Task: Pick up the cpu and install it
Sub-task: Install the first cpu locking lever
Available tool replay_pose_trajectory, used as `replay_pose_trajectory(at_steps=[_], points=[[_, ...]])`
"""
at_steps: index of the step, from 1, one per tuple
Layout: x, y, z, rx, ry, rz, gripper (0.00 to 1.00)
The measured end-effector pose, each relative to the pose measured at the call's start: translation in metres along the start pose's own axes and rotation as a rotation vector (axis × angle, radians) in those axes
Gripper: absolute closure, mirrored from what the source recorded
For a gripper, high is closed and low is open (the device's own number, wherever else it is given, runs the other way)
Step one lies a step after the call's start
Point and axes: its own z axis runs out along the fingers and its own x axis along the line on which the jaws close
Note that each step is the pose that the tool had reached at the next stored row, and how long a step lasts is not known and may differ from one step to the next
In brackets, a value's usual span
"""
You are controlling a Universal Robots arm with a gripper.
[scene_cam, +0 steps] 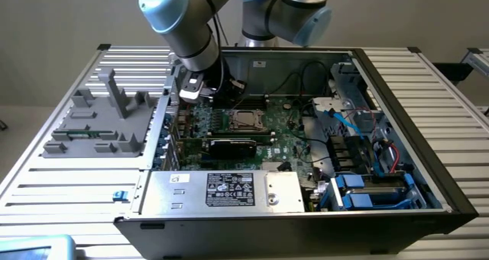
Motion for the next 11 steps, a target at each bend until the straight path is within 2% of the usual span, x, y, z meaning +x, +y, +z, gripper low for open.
replay_pose_trajectory(at_steps=[4, 11], points=[[0.0034, -0.0013, 0.0017, -0.0001, -0.0001, 0.0, 0.89], [0.0034, -0.0022, 0.0024, -0.0001, 0.0, 0.0, 0.89]])
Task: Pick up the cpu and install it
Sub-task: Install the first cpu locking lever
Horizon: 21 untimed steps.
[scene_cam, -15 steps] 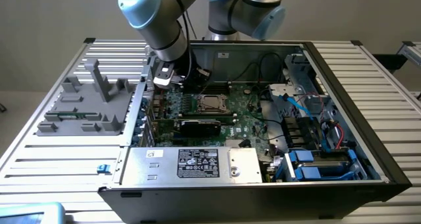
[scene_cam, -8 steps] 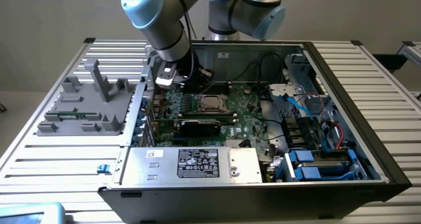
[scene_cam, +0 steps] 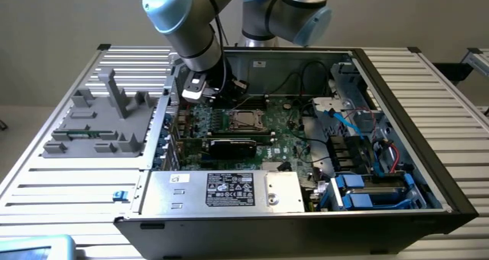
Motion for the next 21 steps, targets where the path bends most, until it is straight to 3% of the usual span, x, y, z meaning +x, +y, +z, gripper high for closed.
replay_pose_trajectory(at_steps=[21], points=[[0.0052, -0.0006, 0.0014, -0.0002, 0.0001, 0.001, 0.89]])
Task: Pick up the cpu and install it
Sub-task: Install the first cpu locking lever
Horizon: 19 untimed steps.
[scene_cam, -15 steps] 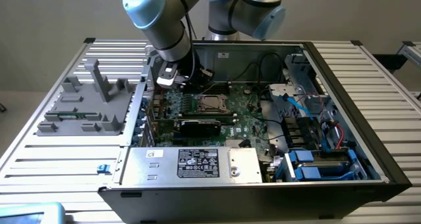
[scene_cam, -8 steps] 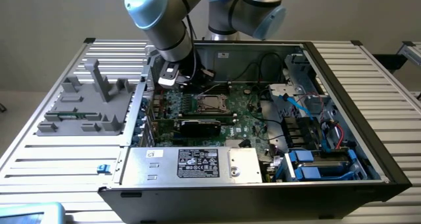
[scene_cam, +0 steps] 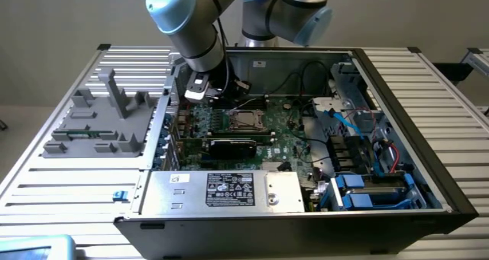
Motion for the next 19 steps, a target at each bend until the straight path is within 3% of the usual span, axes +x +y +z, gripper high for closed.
replay_pose_trajectory(at_steps=[19], points=[[0.0002, -0.0007, 0.0053, 0.0, 0.0001, 0.0, 0.89]])
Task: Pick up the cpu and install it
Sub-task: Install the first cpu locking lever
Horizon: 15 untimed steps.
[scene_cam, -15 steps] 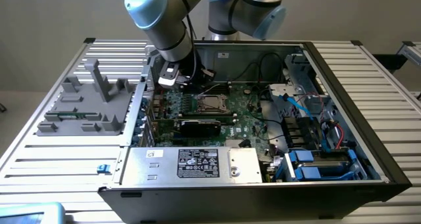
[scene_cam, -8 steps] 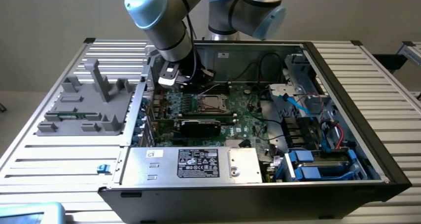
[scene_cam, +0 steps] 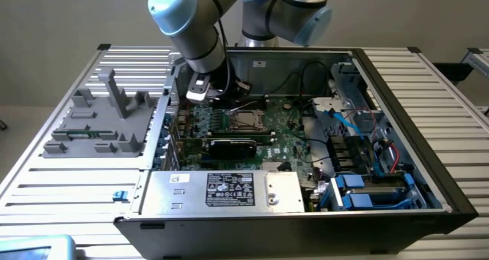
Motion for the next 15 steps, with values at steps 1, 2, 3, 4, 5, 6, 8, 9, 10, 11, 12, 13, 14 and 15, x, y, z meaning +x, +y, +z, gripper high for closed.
replay_pose_trajectory(at_steps=[1, 2, 3, 4, 5, 6, 8, 9, 10, 11, 12, 13, 14, 15], points=[[-0.0001, 0.0003, 0.0007, 0.0001, 0.0, 0.0, 0.89], [-0.0002, 0.0006, 0.0014, 0.0, -0.0001, 0.0, 0.89], [-0.0002, 0.0009, 0.0021, 0.0, -0.0001, 0.0, 0.89], [-0.0003, 0.0011, 0.0028, 0.0, -0.0001, 0.0, 0.89], [-0.0003, 0.0013, 0.0033, -0.0001, -0.0002, 0.0, 0.89], [-0.0002, 0.0014, 0.0038, -0.0002, -0.0002, 0.0, 0.89], [0.0, 0.0017, 0.0048, -0.0001, -0.0001, 0.0, 0.89], [0.0002, 0.002, 0.0051, 0.0, -0.0002, 0.0, 0.89], [0.0004, 0.0022, 0.0053, 0.0, -0.0001, 0.0, 0.89], [0.0006, 0.0024, 0.0056, -0.0001, -0.0002, 0.0, 0.89], [0.0007, 0.0026, 0.0058, 0.0, -0.0001, 0.0, 0.89], [0.0009, 0.0026, 0.006, -0.0002, -0.0001, 0.0, 0.89], [0.001, 0.0026, 0.0063, -0.0002, -0.0001, 0.0, 0.89], [0.0012, 0.0026, 0.0065, -0.0003, -0.0002, 0.0, 0.89]])
